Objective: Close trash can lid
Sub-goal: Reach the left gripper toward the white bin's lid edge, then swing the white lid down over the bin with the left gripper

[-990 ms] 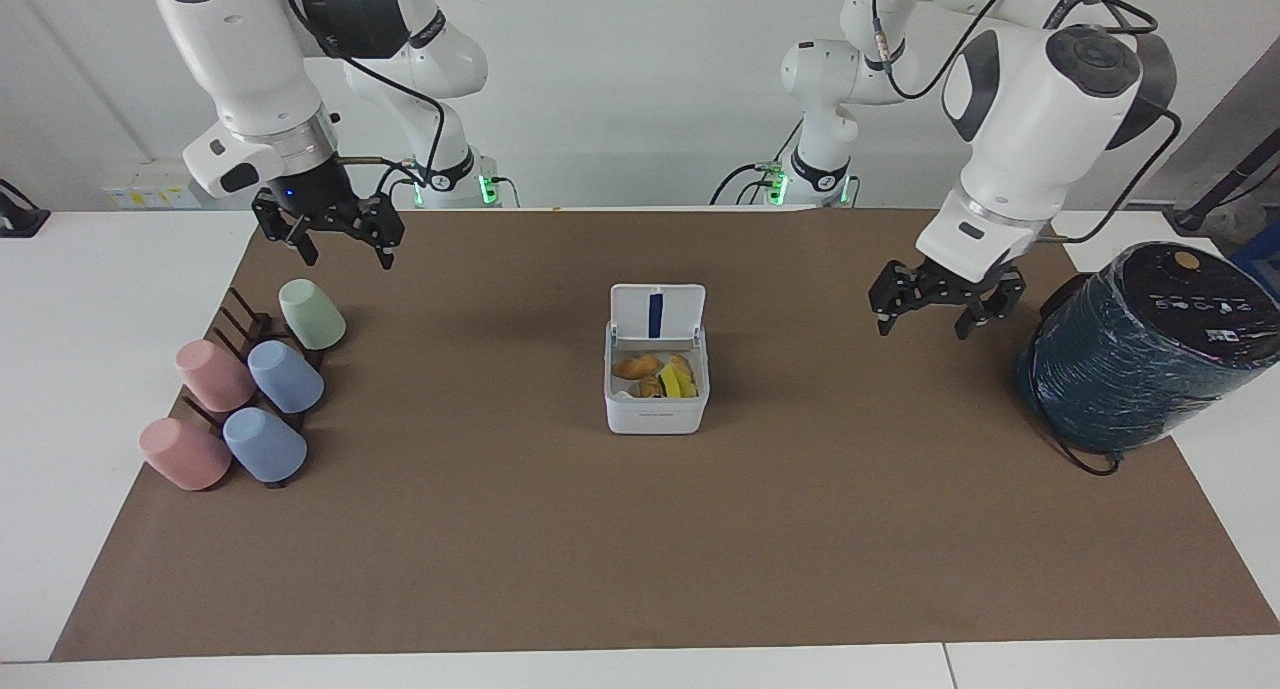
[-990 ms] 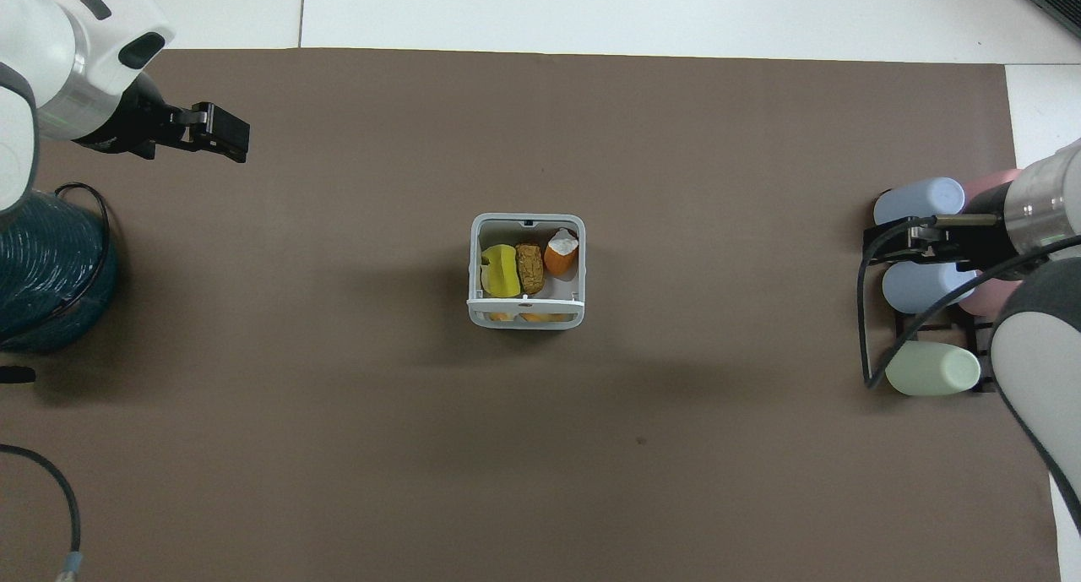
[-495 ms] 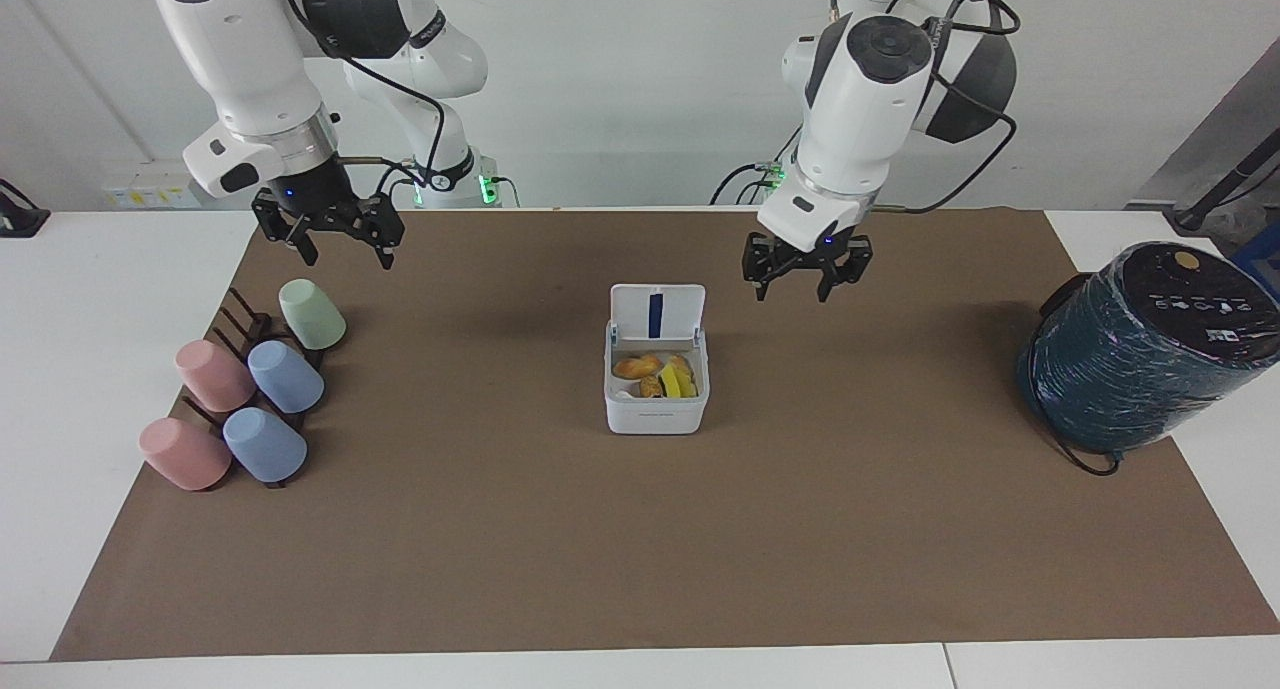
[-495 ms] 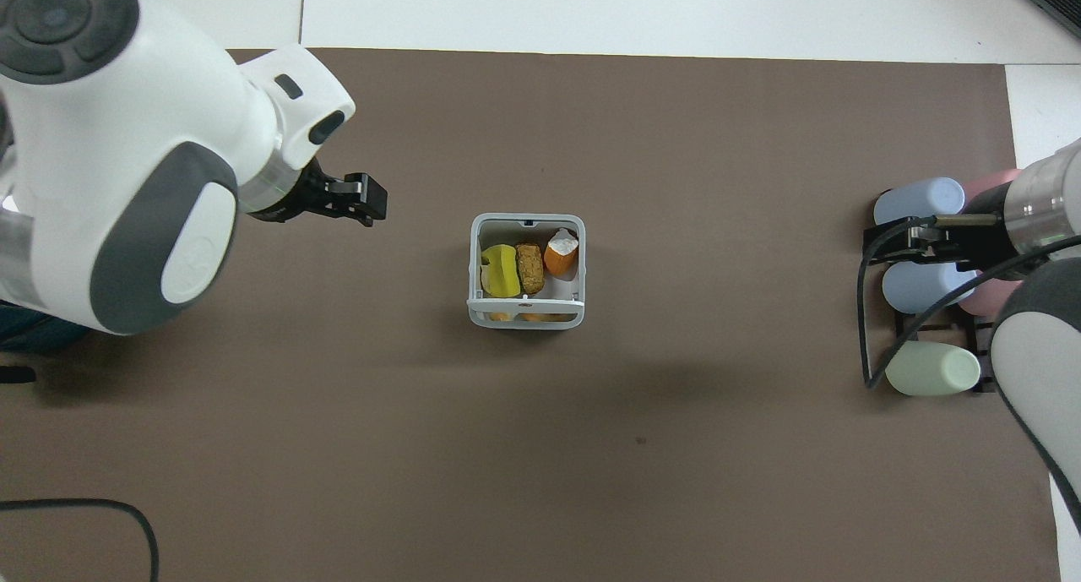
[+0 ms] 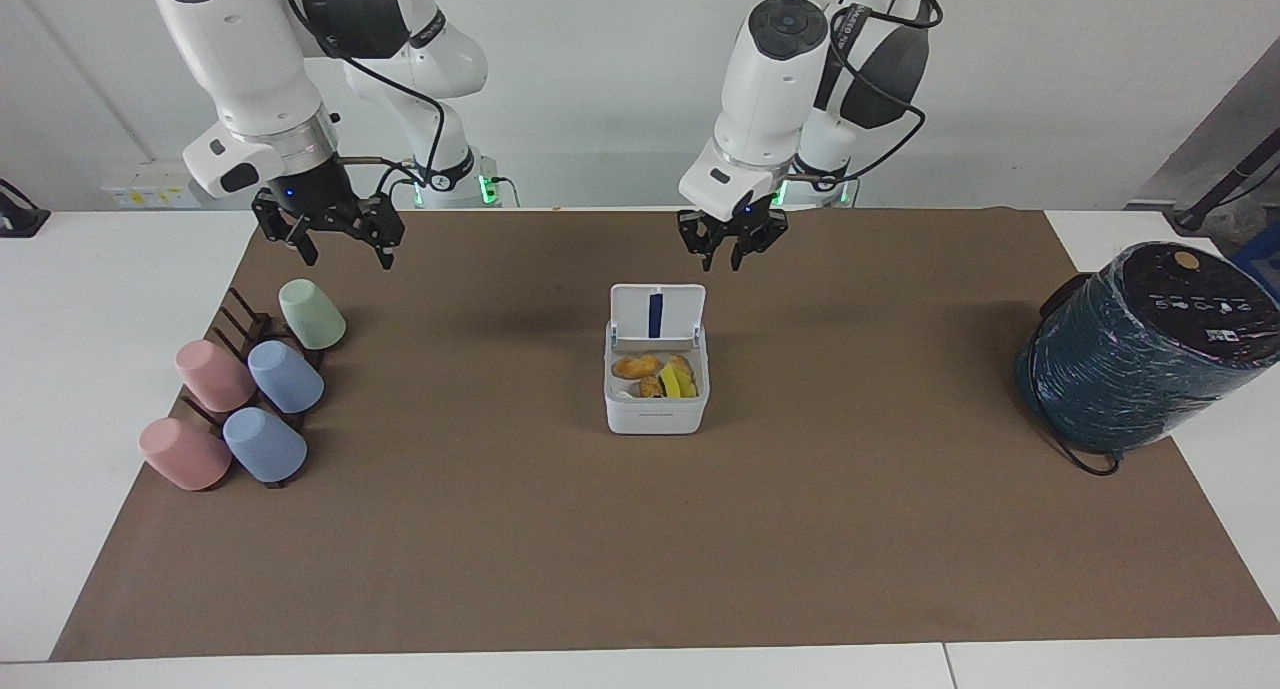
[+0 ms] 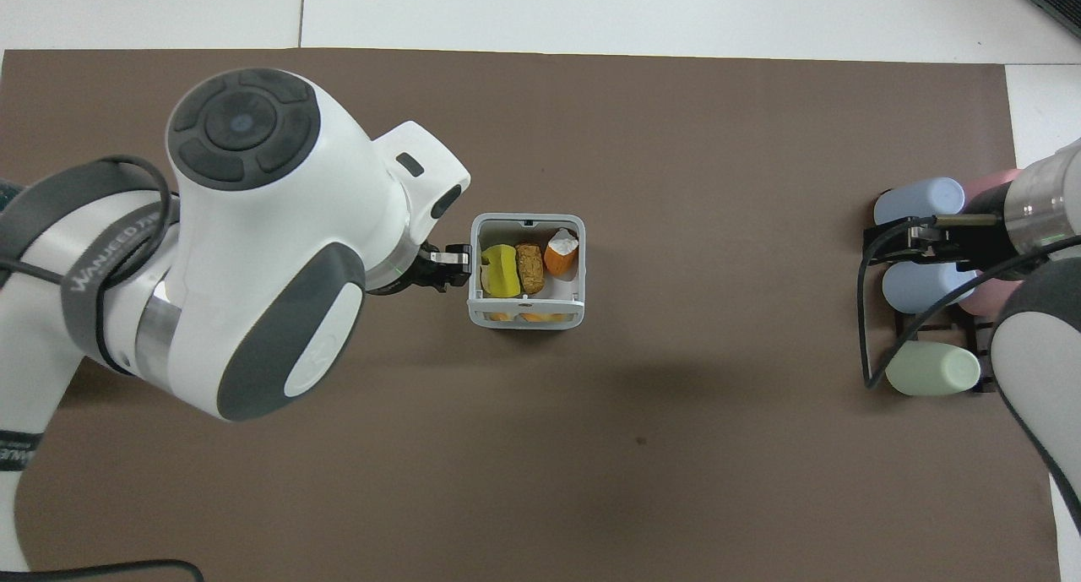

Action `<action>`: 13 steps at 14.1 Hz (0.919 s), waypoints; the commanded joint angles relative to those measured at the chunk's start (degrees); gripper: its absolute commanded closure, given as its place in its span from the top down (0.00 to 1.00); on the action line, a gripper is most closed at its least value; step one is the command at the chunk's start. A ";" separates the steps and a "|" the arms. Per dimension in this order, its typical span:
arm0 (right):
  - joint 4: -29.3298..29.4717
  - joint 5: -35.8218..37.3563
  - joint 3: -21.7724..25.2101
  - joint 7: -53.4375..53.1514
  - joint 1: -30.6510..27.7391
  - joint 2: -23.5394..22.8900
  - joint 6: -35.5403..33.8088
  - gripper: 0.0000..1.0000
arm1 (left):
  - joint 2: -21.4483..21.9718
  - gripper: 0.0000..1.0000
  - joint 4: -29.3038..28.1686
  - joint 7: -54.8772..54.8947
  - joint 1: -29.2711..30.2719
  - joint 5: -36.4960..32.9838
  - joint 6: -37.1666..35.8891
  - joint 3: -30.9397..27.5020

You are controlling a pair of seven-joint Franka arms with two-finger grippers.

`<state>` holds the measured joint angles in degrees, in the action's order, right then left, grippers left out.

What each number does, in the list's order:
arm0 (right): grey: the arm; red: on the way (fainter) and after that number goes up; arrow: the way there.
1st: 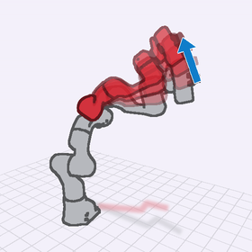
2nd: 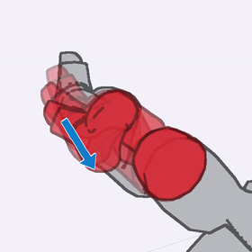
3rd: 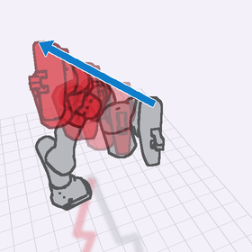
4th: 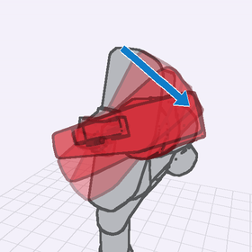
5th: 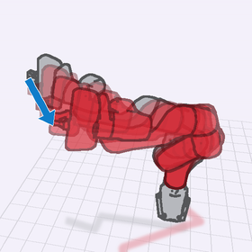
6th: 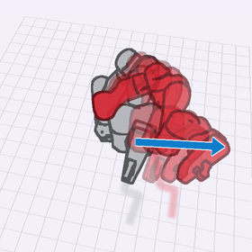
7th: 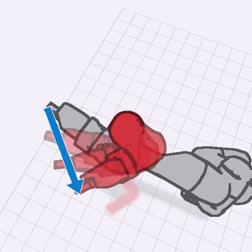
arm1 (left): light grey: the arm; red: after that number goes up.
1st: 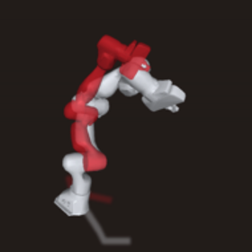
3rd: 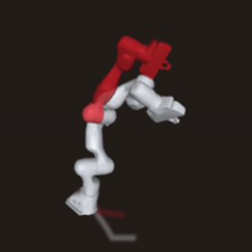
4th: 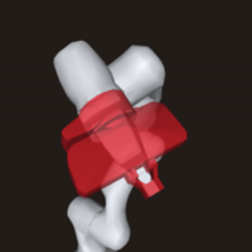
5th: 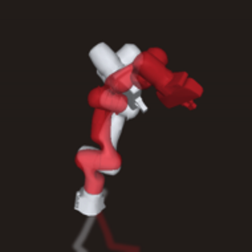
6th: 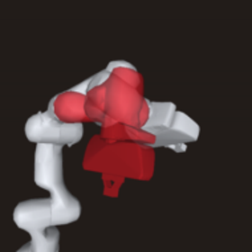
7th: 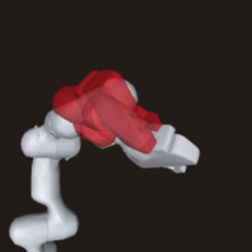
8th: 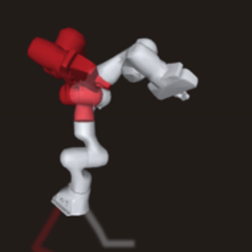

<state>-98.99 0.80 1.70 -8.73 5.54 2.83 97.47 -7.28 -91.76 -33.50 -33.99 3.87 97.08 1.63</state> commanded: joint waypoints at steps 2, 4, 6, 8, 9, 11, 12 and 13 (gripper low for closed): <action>-1.03 -1.15 -0.29 1.43 -0.88 1.21 -0.35 1.00 | 5.08 0.21 -9.20 -3.32 -3.80 0.70 5.91 -0.92; -1.03 -1.24 -0.29 1.43 -0.88 1.21 -0.35 1.00 | 6.83 0.21 -13.68 -3.41 -4.51 0.70 10.56 -0.92; -1.03 -1.24 -0.29 1.43 -0.88 1.21 -0.35 1.00 | 7.72 0.21 -16.51 -3.50 -4.59 0.70 14.79 -0.84; -1.03 -1.15 -0.29 1.43 -0.88 1.21 -0.35 1.00 | 7.72 0.21 -17.04 -3.59 -4.59 1.05 17.17 -0.84; -1.03 -1.24 -0.29 1.43 -0.88 1.21 -0.35 1.00 | 7.55 0.21 -17.04 -4.54 -4.59 1.58 18.83 -0.84; -1.03 -1.24 -0.29 1.43 -0.88 1.21 -0.35 1.00 | 7.02 0.21 -18.00 -6.39 -4.59 2.02 24.62 -0.84; -1.03 -1.24 -0.29 1.43 -0.88 1.21 -0.35 1.00 | 6.58 0.21 -18.53 -6.83 -4.59 2.11 27.96 -0.84; -1.03 -1.15 -0.29 1.43 -0.88 1.21 -0.35 1.00 | 5.97 0.21 -19.06 -6.93 -4.59 2.72 31.30 -0.84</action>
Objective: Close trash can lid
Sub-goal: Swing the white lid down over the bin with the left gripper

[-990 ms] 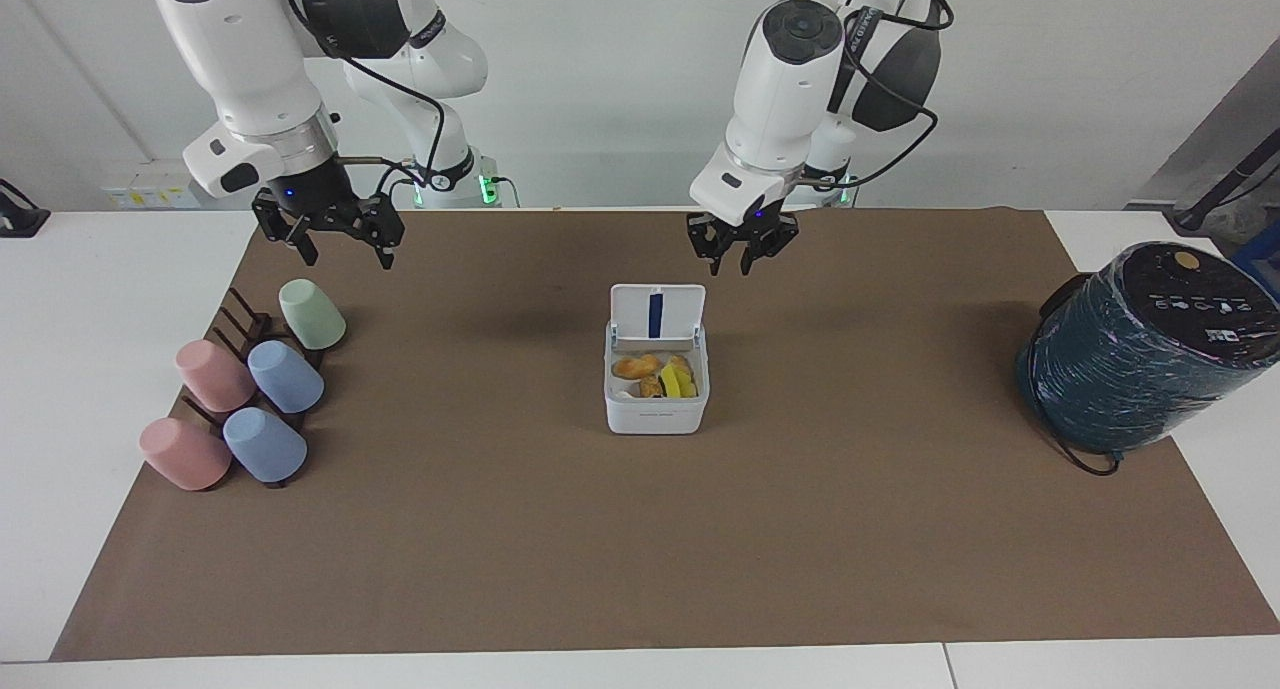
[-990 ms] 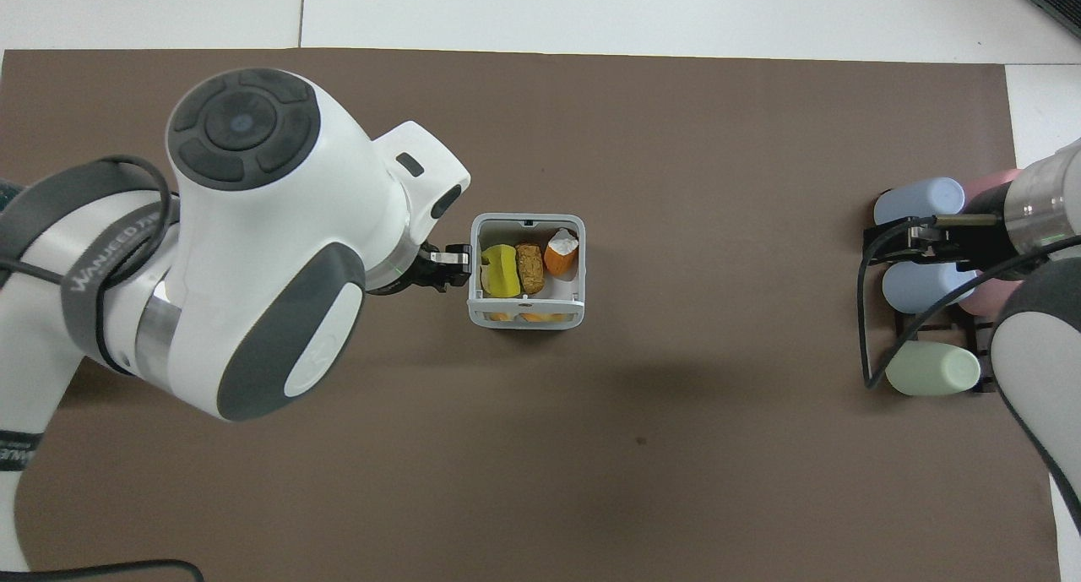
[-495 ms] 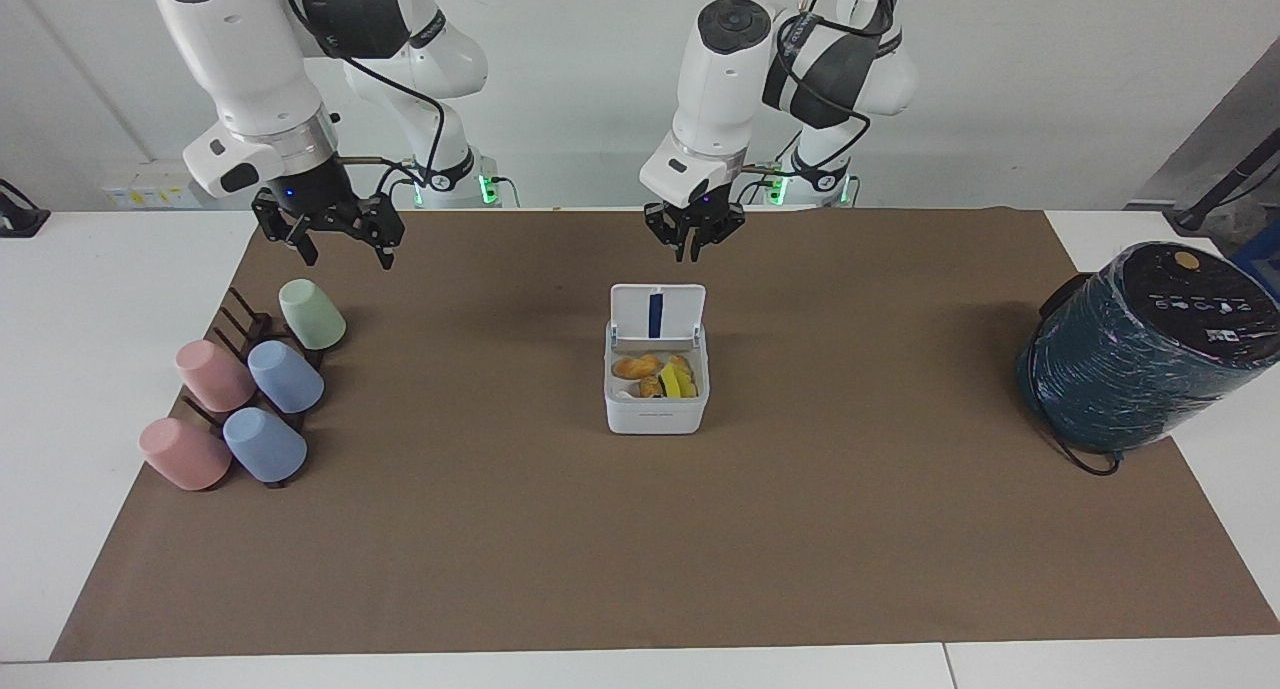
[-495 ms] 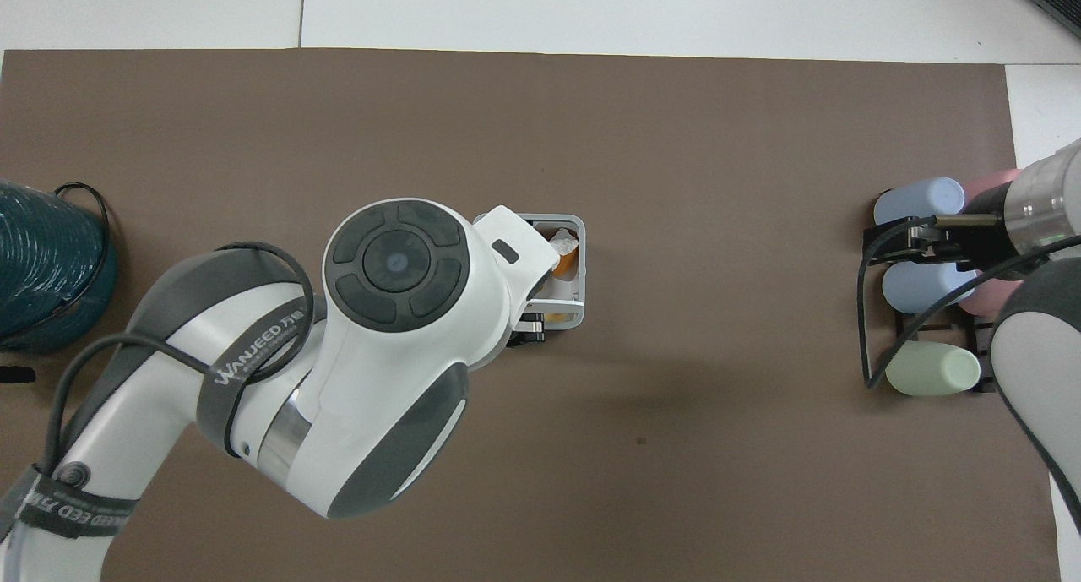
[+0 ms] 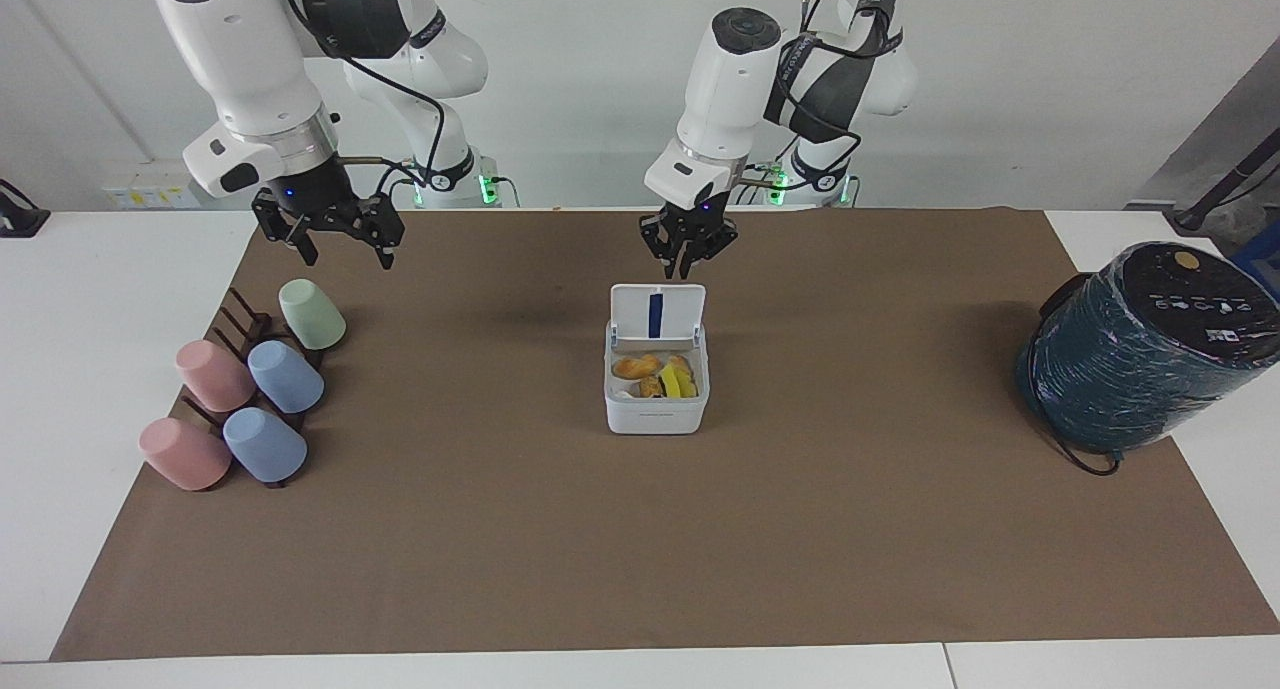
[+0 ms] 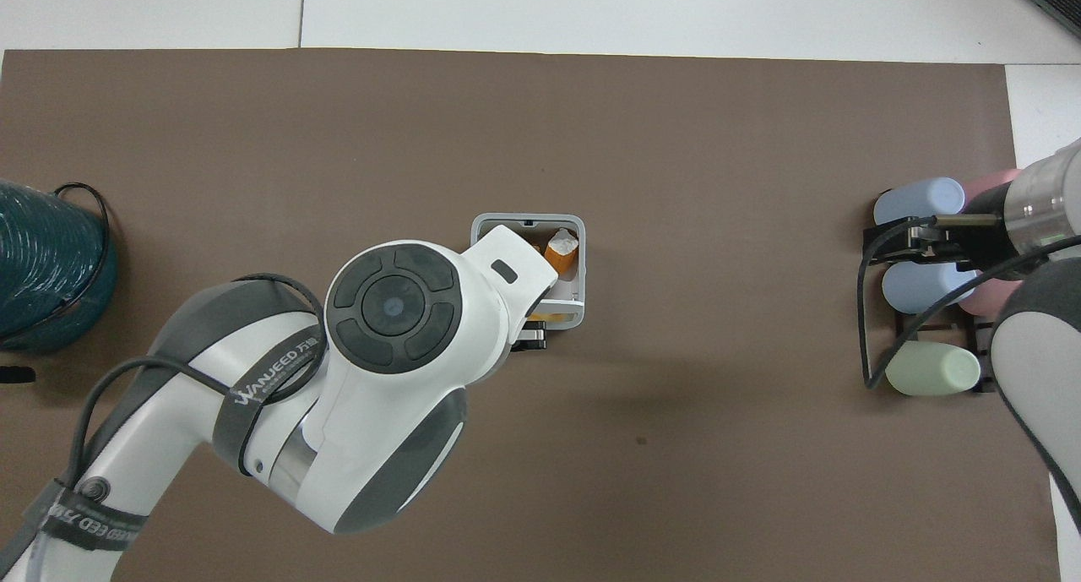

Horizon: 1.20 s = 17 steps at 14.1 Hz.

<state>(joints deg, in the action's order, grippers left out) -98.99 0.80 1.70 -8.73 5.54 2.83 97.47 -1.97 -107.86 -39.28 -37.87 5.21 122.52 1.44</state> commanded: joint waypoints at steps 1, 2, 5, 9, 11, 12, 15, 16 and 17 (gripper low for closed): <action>-1.03 -1.24 -0.29 1.43 -0.88 1.21 -0.35 1.00 | -0.13 0.21 -3.06 -1.23 -0.63 2.17 8.59 -0.65; -1.03 -1.24 -0.29 1.43 -0.88 1.21 -0.35 1.00 | -0.92 0.21 -3.06 -1.24 -0.63 2.26 10.36 -0.65; -1.03 -1.24 -0.29 1.43 -0.88 1.21 -0.35 1.00 | -3.03 0.17 -3.06 -1.15 -0.10 2.26 15.10 -0.65; -1.03 -1.24 -0.29 1.43 -0.88 1.30 -0.35 1.00 | -5.32 0.14 -2.89 -0.97 0.34 2.35 21.34 -0.74; -1.03 -1.24 -0.29 1.43 -0.88 1.21 -0.35 1.00 | -6.20 0.13 -2.54 -0.71 0.69 2.35 22.50 -0.74; -1.03 -1.15 -0.29 1.43 -0.88 1.21 -0.35 1.00 | -7.33 0.12 -2.27 -0.71 1.12 2.26 23.29 -0.74; -1.03 -1.24 -0.29 1.43 -0.88 1.21 -0.35 1.00 | -10.50 0.12 -2.10 -0.62 1.30 2.26 26.45 -0.74; -1.03 -1.24 -0.29 1.43 -0.88 1.21 -0.35 1.00 | -11.81 0.12 -1.75 -0.53 1.30 2.26 27.33 -0.74; -1.03 -1.15 -0.29 1.43 -0.88 1.21 -0.35 1.00 | -12.61 0.12 -1.40 -0.53 1.39 2.26 28.29 -0.74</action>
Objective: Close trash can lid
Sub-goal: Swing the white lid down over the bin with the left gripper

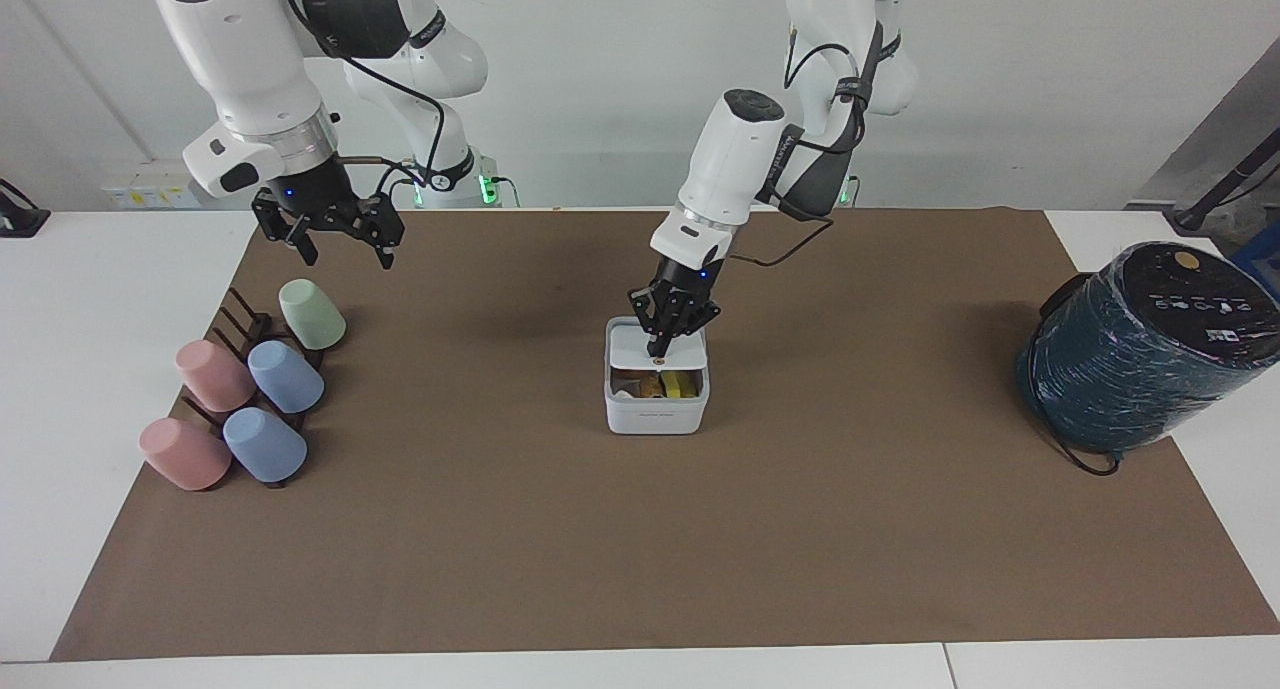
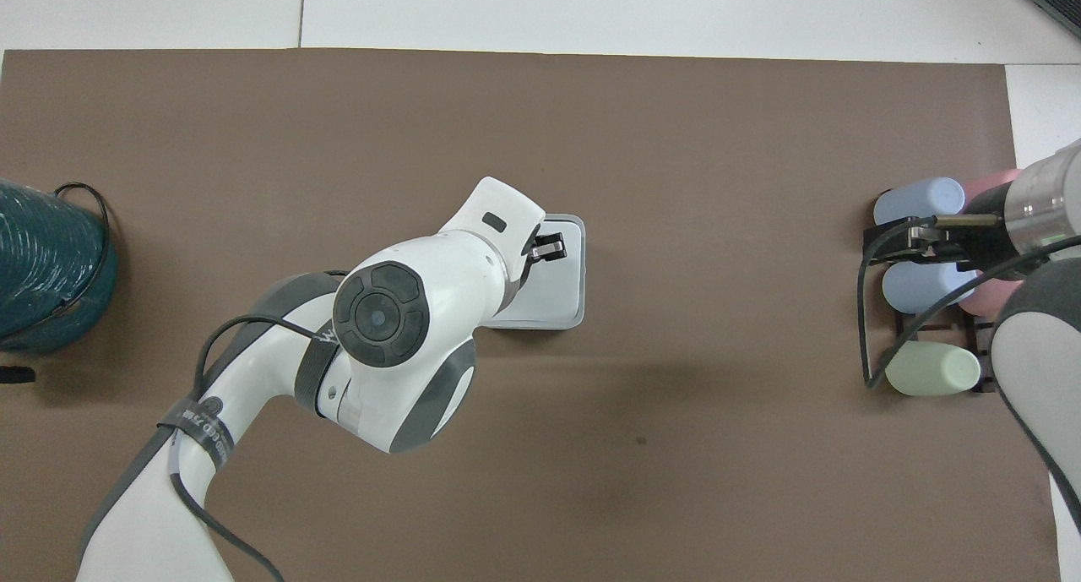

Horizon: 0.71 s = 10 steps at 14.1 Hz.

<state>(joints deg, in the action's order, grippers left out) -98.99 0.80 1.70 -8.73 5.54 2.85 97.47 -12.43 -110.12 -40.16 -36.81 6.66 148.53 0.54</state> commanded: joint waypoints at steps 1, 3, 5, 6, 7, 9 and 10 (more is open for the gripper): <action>-1.03 -1.24 -0.30 1.43 -0.88 1.19 -0.35 1.00 | -2.33 0.12 1.05 0.34 0.59 0.81 2.73 0.16; -1.03 -1.24 -0.30 1.43 -0.88 1.19 -0.35 1.00 | -3.47 0.12 1.92 0.43 1.65 0.73 2.82 0.16; -1.03 -1.24 -0.30 1.43 -0.88 1.19 -0.35 1.00 | -4.53 0.12 2.63 0.52 1.74 0.73 3.17 0.16; -1.03 -1.15 -0.30 1.43 -0.88 1.19 -0.35 1.00 | -5.05 0.12 2.63 0.52 1.74 0.73 4.04 0.16; -1.03 -1.24 -0.30 1.43 -0.88 1.19 -0.35 1.00 | -5.67 0.12 2.63 0.52 1.74 0.73 4.66 0.16; -1.03 -1.15 -0.30 1.43 -0.88 1.19 -0.35 1.00 | -6.90 0.12 2.63 0.52 1.65 0.64 5.80 0.08; -1.03 -1.24 -0.30 1.43 -0.88 1.19 -0.35 1.00 | -7.60 0.12 2.63 0.52 1.56 0.64 6.59 0.16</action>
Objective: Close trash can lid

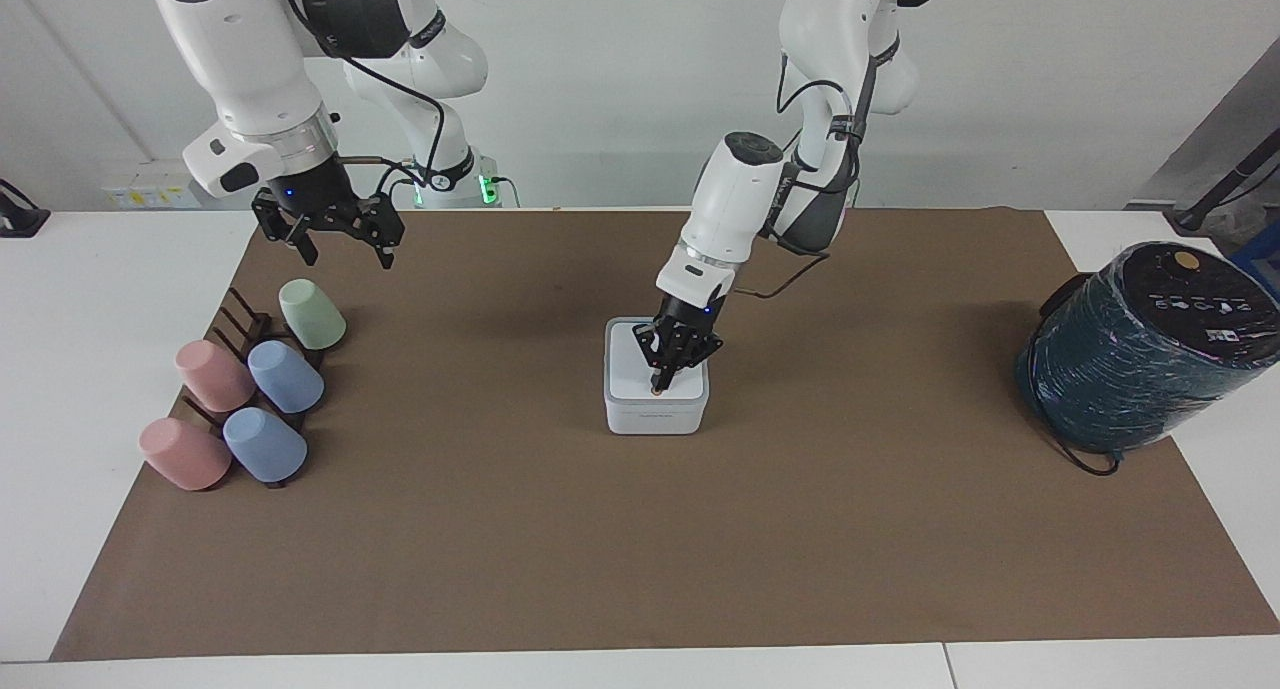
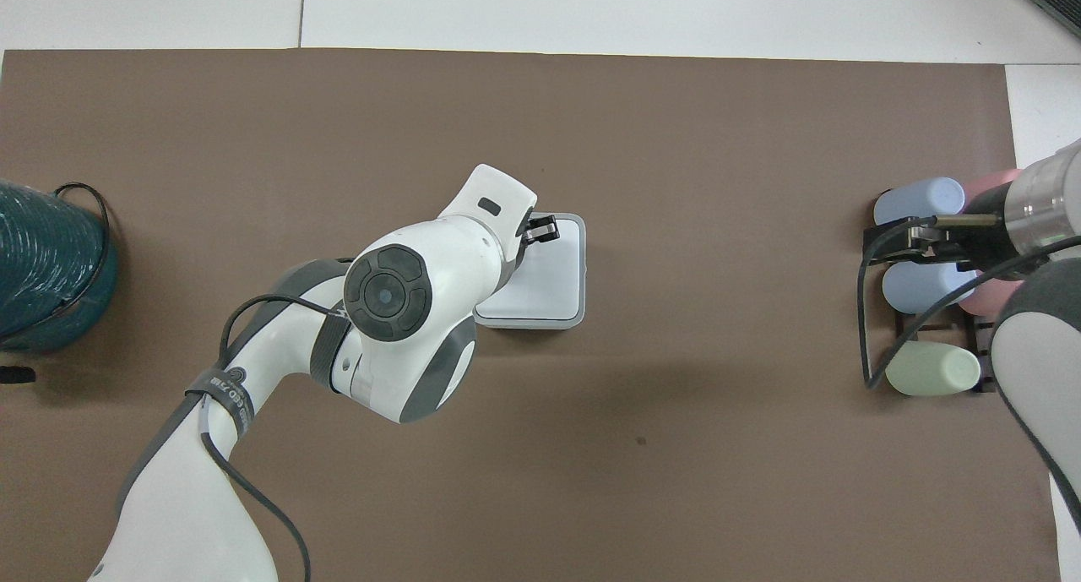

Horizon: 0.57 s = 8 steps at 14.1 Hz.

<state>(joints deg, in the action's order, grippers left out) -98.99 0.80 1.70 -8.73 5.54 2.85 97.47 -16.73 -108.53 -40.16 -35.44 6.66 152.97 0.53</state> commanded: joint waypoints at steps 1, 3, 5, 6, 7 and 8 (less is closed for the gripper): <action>-1.03 -1.15 -0.30 1.43 -0.88 1.19 -0.35 1.00 | -3.74 0.12 1.04 0.52 0.11 0.64 2.59 0.18; -1.03 -1.24 -0.30 1.43 -0.88 1.19 -0.35 1.00 | -3.74 0.12 1.56 0.52 0.11 0.46 1.64 0.18; -1.03 -1.15 -0.30 1.43 -0.88 1.19 -0.35 1.00 | -3.66 0.12 4.45 0.43 0.37 0.29 -2.91 0.09; -1.03 -1.24 -0.30 1.43 -0.88 1.19 -0.35 1.00 | -3.66 0.12 7.86 0.60 0.72 0.29 -8.86 -0.09; -1.03 -1.24 -0.21 1.43 -0.88 1.19 -0.35 1.00 | -3.57 0.12 11.02 1.39 2.12 0.20 -14.14 -0.09; -1.03 -1.24 -0.30 1.43 -0.88 1.19 -0.35 1.00 | -3.39 0.12 13.84 2.35 3.26 0.20 -19.15 0.00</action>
<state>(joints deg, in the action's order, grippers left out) -98.99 0.80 1.70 -8.73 5.54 2.85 97.47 -18.44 -101.67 -39.82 -34.49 6.65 142.42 0.38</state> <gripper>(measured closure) 0.000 0.881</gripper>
